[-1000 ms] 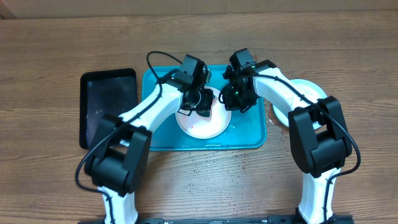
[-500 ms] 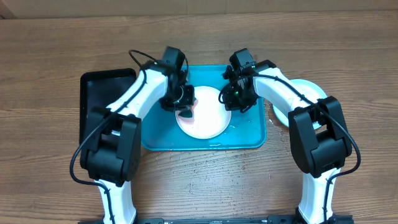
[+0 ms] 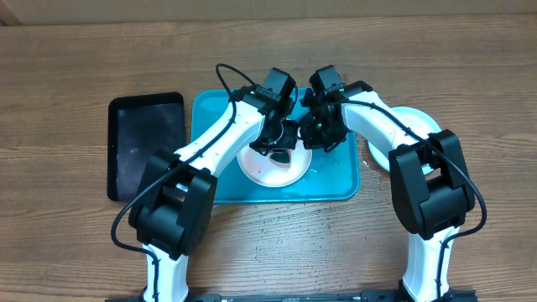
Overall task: Clean dirty plates on tray and stack at the side
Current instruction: 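Scrub the white plate with the sponge in the left gripper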
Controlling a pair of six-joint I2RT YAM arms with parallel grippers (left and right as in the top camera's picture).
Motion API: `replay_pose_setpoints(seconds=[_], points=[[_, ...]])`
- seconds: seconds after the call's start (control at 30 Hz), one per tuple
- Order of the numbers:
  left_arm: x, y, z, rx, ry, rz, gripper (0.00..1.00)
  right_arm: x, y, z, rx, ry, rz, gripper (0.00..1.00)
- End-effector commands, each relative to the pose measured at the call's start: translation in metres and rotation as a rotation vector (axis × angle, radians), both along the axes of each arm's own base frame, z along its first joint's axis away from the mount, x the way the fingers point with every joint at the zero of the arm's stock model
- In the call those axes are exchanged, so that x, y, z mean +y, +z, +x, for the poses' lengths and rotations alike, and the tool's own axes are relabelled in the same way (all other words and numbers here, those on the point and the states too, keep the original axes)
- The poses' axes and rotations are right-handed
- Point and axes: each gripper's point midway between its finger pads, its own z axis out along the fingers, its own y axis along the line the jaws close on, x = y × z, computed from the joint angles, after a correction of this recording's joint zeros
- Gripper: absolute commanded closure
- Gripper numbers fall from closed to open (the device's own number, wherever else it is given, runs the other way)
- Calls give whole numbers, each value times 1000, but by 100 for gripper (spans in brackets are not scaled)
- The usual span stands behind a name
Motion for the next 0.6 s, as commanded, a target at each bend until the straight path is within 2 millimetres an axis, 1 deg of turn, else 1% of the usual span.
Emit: replay_pose_setpoints(seconds=[0.0,0.1,0.17,0.23,0.43,0.47,0.5,0.57], points=[[21,-23,5,12,64,99,96,-4,-8,-3,1,16,-45,96],[31,-42,2,33,42,162,96,-4,-8,-3,1,16,-46,96],[35,-50,0,48,16,178,96,-4,-8,-3,1,16,-46,96],[42,-51,0,58,24,194,96,-4,-8,-3,1,16,-46,96],[77,-49,2,63,68,308,96,-4,-8,-3,1,16,-46,96],[80,-49,1,73,73,308,96,-4,-8,-3,1,16,-45,96],[77,-49,-3,97,74,281,96,-4,-8,-3,1,16,-45,96],[67,-48,-12,142,50,220,96,-4,-8,-3,1,16,-45,96]])
